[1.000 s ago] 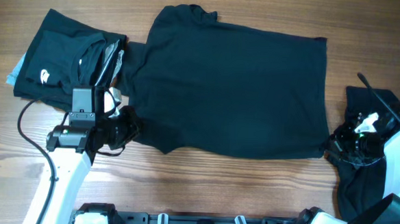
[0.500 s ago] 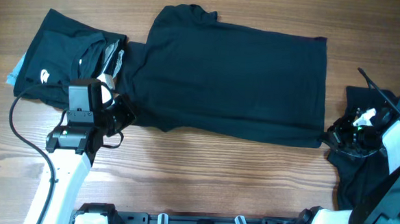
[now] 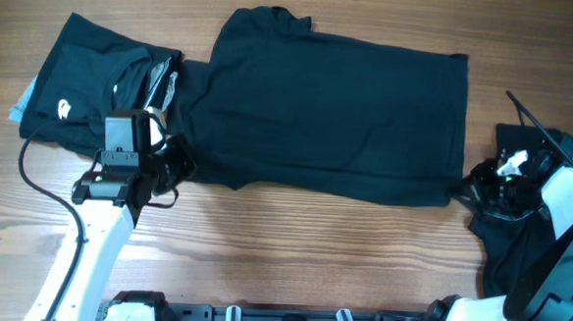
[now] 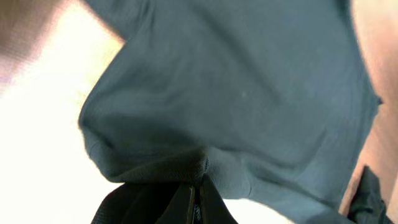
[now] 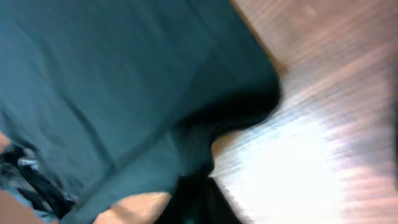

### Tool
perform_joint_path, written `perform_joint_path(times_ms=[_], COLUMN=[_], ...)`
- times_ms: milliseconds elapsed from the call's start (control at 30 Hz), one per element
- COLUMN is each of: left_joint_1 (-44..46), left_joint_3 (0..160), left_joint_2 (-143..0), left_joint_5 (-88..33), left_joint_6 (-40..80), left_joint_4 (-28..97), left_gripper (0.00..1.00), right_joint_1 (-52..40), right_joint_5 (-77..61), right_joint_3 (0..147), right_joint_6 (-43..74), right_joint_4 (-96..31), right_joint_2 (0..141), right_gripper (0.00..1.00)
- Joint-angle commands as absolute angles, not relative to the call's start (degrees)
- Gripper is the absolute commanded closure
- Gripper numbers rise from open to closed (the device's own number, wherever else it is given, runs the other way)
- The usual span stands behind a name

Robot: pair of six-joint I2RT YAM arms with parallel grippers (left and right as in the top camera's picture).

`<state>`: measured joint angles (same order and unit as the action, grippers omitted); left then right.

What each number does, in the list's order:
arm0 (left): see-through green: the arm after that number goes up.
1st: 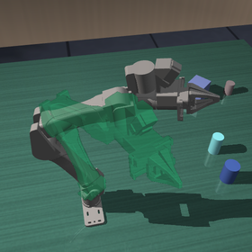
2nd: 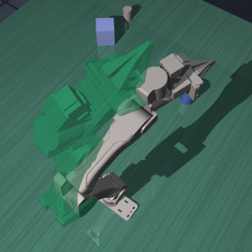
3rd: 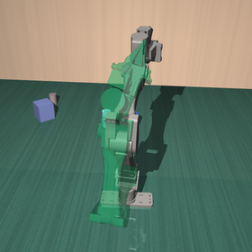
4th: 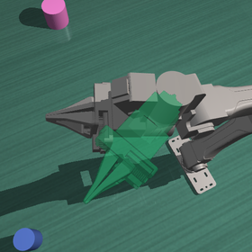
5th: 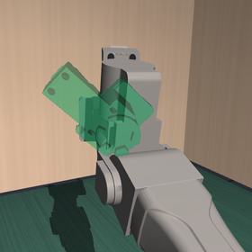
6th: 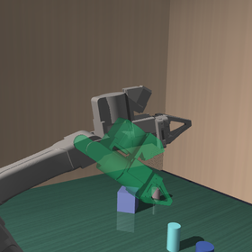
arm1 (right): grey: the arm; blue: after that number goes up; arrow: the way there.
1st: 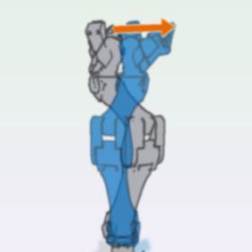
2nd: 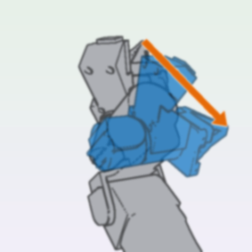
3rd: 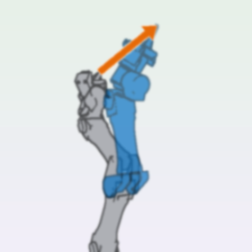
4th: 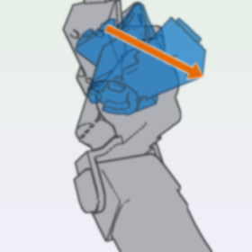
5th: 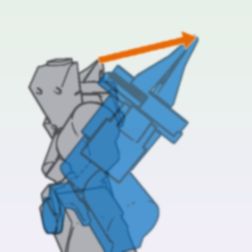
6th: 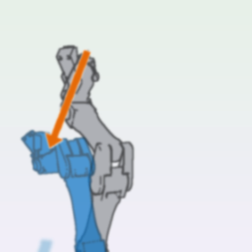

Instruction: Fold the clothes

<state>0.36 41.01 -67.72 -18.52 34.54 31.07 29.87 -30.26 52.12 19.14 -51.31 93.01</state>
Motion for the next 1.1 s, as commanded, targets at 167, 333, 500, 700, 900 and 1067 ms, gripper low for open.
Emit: perform_joint_path(times_ms=[167, 333, 500, 700, 900, 1067], left_joint_1=[0.1, 0.1, 0.1, 0.1, 0.1, 0.1], left_joint_3=[42.1, 42.1, 42.1, 42.1, 42.1, 42.1], left_joint_2=[-67.8, -67.8, -67.8, -67.8, -67.8, -67.8], left_joint_5=[-19.7, -19.7, -19.7, -19.7, -20.1, -20.1], left_joint_6=[32.3, 32.3, 31.9, 31.9, 31.9, 31.9], left_joint_4=[37.6, 37.5, 37.1, 37.1, 37.6, 39.2], left_gripper=[0.96, 0.96, 0.96, 0.96, 0.96, 0.96], right_joint_1=[29.7, 29.6, 29.6, 29.4, 29.5, 29.5], right_joint_5=[-17.6, -20.9, -24.6, -27.0, -23.6, -19.0], right_joint_3=[51.2, 44.8, 40.4, 40.3, 50.8, 56.8], right_joint_6=[18.2, 16.1, 15.0, 13.3, 10.4, 10.3], right_joint_4=[-56.8, -51.7, -42.6, -42.5, -60.2, -67.8], right_joint_2=[94.0, 94.0, 94.0, 94.0, 93.9, 93.9], right_gripper=[0.41, 0.40, 0.37, 0.82, 0.96, 0.96])
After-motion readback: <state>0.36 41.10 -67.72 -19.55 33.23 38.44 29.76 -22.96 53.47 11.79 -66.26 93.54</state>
